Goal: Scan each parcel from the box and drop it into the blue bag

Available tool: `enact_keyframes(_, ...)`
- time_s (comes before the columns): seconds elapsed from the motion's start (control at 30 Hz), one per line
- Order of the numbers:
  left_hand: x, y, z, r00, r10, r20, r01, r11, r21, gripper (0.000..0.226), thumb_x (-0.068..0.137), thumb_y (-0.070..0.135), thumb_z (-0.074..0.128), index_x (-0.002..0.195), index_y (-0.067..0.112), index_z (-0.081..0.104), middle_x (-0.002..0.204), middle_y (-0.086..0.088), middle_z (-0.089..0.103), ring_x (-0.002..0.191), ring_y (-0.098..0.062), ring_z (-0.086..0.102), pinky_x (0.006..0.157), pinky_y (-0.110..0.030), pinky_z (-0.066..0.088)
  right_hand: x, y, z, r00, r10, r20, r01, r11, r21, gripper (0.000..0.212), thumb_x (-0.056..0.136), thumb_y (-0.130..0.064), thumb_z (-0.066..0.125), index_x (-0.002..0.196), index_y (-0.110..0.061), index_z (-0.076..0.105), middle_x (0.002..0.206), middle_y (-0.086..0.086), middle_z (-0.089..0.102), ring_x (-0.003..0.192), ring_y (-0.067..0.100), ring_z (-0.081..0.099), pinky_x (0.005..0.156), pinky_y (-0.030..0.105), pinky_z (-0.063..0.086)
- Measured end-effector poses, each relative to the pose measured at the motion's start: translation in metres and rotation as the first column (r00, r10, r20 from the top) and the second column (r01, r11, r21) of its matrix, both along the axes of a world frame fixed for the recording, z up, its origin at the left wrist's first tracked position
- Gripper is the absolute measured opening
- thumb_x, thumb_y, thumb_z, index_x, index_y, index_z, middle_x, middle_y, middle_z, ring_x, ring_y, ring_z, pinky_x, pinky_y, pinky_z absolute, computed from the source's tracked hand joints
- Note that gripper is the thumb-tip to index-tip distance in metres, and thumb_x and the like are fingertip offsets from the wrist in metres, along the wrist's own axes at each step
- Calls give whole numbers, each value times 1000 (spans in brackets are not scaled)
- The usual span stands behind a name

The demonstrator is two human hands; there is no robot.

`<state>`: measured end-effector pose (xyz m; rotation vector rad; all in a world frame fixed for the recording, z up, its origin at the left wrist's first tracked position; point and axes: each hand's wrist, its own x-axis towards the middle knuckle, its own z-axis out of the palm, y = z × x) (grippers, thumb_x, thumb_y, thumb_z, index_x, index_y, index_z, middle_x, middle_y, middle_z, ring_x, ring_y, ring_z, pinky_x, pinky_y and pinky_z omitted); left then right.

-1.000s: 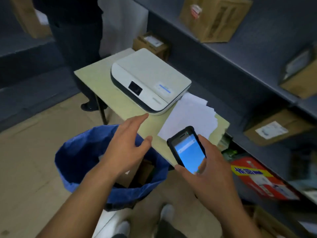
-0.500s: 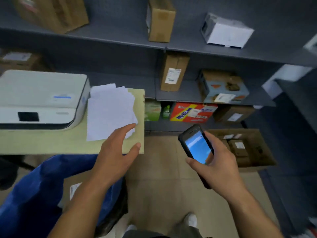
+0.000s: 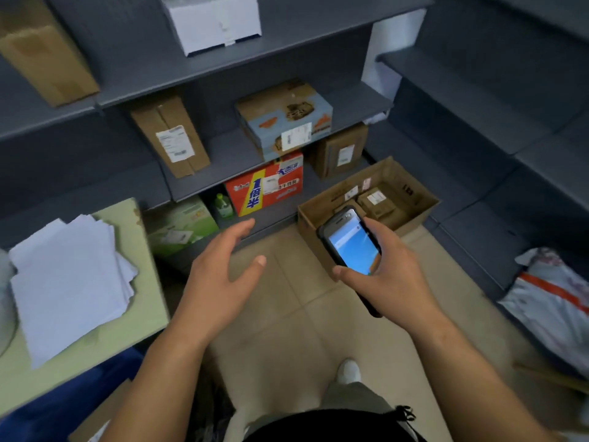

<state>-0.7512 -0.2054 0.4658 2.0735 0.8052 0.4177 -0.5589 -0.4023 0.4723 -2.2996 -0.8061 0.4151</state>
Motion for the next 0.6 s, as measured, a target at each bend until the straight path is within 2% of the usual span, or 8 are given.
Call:
enact_keyframes(0.1, 49, -20, -4, 999, -26, -31, 26, 1000, -6, 61, 86, 62, 57, 145, 55, 44, 140, 38, 49, 134, 15, 41, 111, -28, 37, 47, -23, -10, 1000, -26, -15, 26, 1000, -3, 96, 68, -63, 77, 147, -35, 31, 140, -12, 47, 117, 9, 46, 92, 31, 46)
enact_keyframes(0.17, 78, -32, -7, 997, -49, -53, 49, 999, -8, 58, 91, 54, 61, 146, 49, 46, 140, 37, 49, 134, 14, 42, 112, -30, 38, 73, -38, -17, 998, -46, -32, 46, 999, -7, 96, 68, -63, 77, 147, -35, 30, 141, -13, 46, 120, 9, 45, 92, 28, 44)
enact_keyframes(0.27, 119, -49, -11, 991, -100, -86, 100, 995, 2, 55, 95, 43, 64, 146, 50, 45, 139, 36, 49, 134, 12, 43, 111, -30, 38, 107, -62, -26, 993, -82, -82, 83, 997, 5, 95, 67, -62, 79, 145, -38, 31, 136, -15, 48, 115, 7, 46, 81, 21, 46)
enact_keyframes(0.37, 154, -60, -13, 981, -144, -128, 146, 989, 4, 57, 95, 40, 66, 146, 52, 43, 141, 35, 48, 135, 10, 42, 109, -29, 37, 135, -80, -35, 988, -113, -104, 114, 993, 5, 92, 66, -61, 79, 143, -37, 34, 129, -15, 50, 108, 5, 48, 68, 10, 37)
enact_keyframes(0.6, 223, -56, -20, 956, -236, -173, 238, 971, -7, 58, 95, 42, 66, 143, 58, 40, 144, 34, 45, 137, 6, 41, 107, -28, 37, 180, -92, -50, 973, -203, -110, 200, 979, -38, 92, 66, -61, 80, 142, -37, 34, 127, -14, 50, 104, 5, 48, 69, 9, 36)
